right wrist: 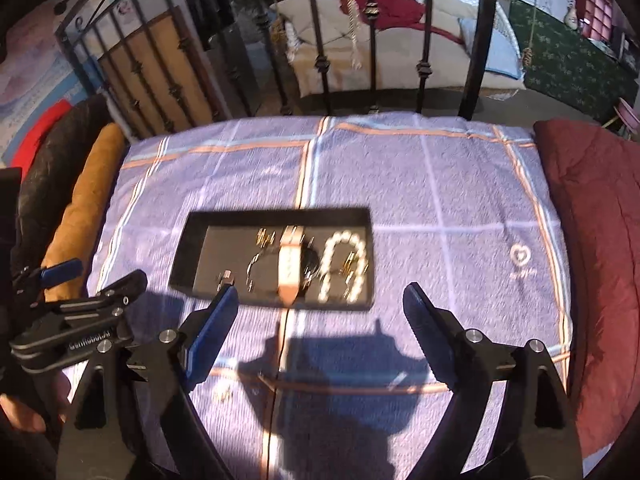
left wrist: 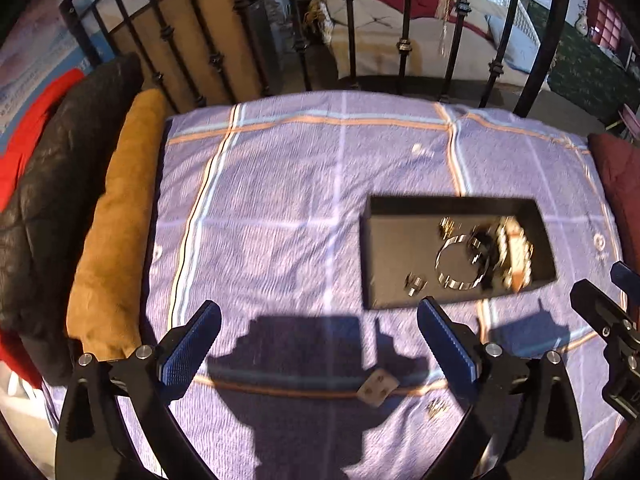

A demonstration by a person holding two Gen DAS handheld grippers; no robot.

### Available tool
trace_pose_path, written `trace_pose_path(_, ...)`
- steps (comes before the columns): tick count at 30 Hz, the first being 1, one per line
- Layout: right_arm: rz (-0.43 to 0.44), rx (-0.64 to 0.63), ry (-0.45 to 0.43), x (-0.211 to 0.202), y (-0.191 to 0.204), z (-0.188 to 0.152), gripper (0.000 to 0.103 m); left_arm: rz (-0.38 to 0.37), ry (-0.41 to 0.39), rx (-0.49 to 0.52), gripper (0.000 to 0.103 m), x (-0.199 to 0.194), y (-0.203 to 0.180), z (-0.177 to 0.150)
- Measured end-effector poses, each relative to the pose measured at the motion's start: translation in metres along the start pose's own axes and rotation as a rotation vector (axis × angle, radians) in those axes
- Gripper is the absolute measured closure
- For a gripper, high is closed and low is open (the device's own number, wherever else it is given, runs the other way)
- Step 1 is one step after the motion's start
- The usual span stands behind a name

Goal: Organize jewelry
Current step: 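Grasp a gold ring with the right gripper while the left gripper grasps the white earring card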

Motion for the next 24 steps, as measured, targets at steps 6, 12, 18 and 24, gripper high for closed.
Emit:
trace_pose_path(6, -0.012, -0.042, 0.094, 0.014, 0.009, -0.053, 0.048, -0.041, 0.064, 0.021, 0.011, 0.019, -0.008, -0.040)
trace_pose_path(12, -0.039, -0.049, 0.149, 0.032, 0.003, -0.076, 0.060, -0.116, 0.089, 0.065, 0.023, 0.035, -0.032, -0.054)
trace_pose_path(18, -0.040, -0.043, 0.157, 0.040, 0.001, -0.075, 0.060, -0.128, 0.101, 0.079, 0.024, 0.040, -0.039, -0.062)
trace_pose_path(24, -0.024, -0.051, 0.182, 0.051, 0.008, -0.078, 0.067, -0.137, 0.089, 0.062, 0.023, 0.039, -0.034, -0.059)
Point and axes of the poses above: each gripper's, at about its wrist camera, not at the fingertips, and x roughly the way its jaws point, y to its left, z to its top, the point moved 4 cm from there along x, roughly the way its jaws point, and after that the axes turned 15 degrees about x, right-handed, at the moved point
